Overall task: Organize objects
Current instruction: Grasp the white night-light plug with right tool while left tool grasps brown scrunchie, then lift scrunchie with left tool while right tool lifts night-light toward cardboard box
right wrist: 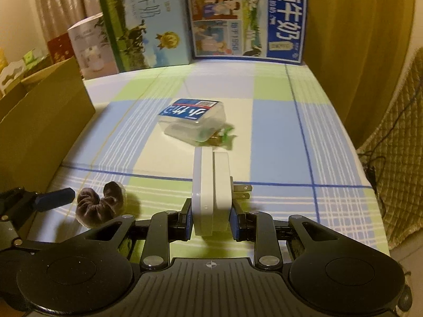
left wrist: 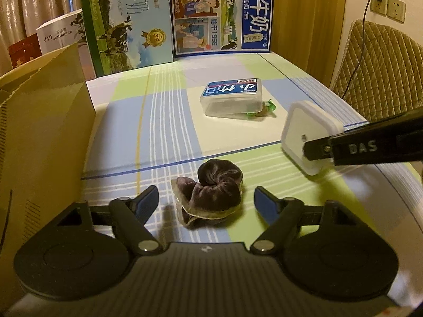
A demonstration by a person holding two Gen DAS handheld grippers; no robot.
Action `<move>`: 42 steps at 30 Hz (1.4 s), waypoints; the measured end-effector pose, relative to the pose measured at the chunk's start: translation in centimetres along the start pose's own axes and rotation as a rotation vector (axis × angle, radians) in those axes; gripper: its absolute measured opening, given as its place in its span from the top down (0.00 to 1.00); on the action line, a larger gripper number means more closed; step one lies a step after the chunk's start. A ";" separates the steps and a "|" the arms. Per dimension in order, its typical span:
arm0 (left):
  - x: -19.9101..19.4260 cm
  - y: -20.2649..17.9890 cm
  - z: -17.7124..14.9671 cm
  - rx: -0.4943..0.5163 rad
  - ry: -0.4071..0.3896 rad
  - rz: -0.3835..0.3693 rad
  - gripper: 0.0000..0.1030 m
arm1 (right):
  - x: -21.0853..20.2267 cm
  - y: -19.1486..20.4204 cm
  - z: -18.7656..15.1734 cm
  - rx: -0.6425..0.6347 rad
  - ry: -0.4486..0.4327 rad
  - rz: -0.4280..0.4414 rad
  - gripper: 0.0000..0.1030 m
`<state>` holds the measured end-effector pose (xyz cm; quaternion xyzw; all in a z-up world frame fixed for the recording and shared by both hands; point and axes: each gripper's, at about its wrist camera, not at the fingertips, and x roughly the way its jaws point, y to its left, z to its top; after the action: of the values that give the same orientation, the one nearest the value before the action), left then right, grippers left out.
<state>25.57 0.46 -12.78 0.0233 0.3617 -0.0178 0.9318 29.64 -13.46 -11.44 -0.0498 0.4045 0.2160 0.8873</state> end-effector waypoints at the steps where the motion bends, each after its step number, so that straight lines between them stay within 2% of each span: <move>1: 0.2 0.0 0.1 -0.002 0.005 0.001 0.36 | -0.1 -0.1 -0.1 0.011 0.002 -0.005 0.76; 5: 0.6 0.1 0.1 -0.013 0.020 0.003 0.51 | -0.1 -0.8 -0.4 0.040 0.014 -0.026 0.76; 9: 0.5 -0.2 0.0 -0.015 0.026 -0.018 0.74 | -0.7 -0.9 -0.6 0.050 0.010 -0.030 0.76; 12: -0.3 -0.5 -0.2 -0.012 0.028 -0.026 0.79 | -1.4 -0.7 -1.0 0.054 0.001 -0.032 0.76; 18: -3.2 -0.7 -1.2 -0.017 0.048 -0.060 0.80 | -4.0 -0.1 -2.6 0.098 -0.021 -0.021 0.76; 27: -10.6 -0.5 -2.6 -0.039 0.033 -0.089 0.80 | -10.5 2.4 -5.4 0.162 -0.050 0.002 0.76; 39: -20.3 1.5 -2.5 -0.082 -0.025 -0.120 0.80 | -19.2 6.4 -7.4 0.107 -0.118 0.019 0.76; 42: -22.4 1.7 -2.6 -0.058 -0.053 -0.106 0.80 | -20.5 7.4 -7.7 0.092 -0.128 0.027 0.76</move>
<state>7.38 2.71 0.54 -0.0234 0.3381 -0.0572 0.9391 9.26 -15.85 -0.85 0.0104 0.3572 0.2116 0.9097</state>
